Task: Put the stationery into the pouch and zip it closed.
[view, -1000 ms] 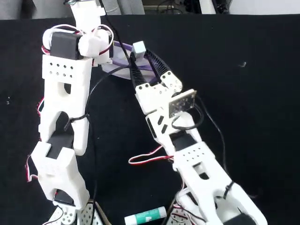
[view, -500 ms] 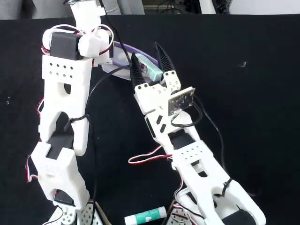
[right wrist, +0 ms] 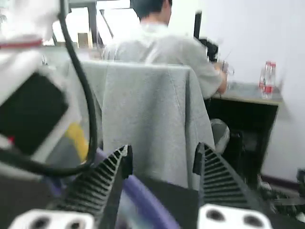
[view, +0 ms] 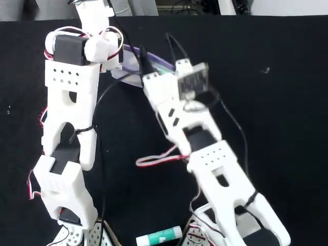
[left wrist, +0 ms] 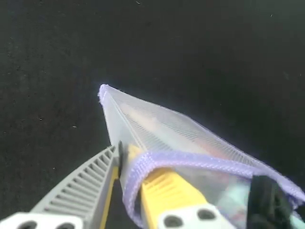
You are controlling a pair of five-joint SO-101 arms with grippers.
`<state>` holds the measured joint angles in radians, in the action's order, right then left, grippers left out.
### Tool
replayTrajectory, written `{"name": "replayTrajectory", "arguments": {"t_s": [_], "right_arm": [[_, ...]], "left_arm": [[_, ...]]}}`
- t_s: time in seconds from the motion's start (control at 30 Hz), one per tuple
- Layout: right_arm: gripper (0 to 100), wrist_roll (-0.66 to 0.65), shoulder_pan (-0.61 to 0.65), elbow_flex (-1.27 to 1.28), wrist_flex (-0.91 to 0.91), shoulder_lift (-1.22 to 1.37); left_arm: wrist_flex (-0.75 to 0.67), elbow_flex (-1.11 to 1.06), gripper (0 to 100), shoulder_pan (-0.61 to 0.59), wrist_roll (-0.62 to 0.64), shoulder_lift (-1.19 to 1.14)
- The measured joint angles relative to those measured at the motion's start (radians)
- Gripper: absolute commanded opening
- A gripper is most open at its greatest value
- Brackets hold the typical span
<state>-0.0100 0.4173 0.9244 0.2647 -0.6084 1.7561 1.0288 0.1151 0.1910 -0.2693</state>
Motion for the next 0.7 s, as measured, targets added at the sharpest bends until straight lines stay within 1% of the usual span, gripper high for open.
{"name": "replayTrajectory", "arguments": {"t_s": [0.07, 0.13, 0.2, 0.37, 0.5, 0.7], "right_arm": [[20.8, 0.000, -0.003, -0.115, -0.167, 0.003], [20.8, 0.002, -0.005, -0.207, -0.284, 0.003], [20.8, 0.000, -0.008, -0.253, -0.315, 0.003], [20.8, 0.002, -0.028, -0.330, -0.316, 0.003], [20.8, 0.002, -0.140, -0.408, -0.371, 0.003], [20.8, 0.006, -0.318, -0.608, -0.600, 0.003]], "left_arm": [[0.000, 0.000, 3, -0.002, 0.000, 0.000], [0.000, 0.000, 3, -0.002, 0.000, 0.000], [0.000, 0.000, 3, -0.002, 0.000, 0.000], [0.000, 0.000, 3, 0.000, 0.000, 0.000], [0.000, 0.000, 3, -0.002, 0.000, 0.000], [0.000, 0.000, 3, -0.002, 0.000, -0.035]]}}
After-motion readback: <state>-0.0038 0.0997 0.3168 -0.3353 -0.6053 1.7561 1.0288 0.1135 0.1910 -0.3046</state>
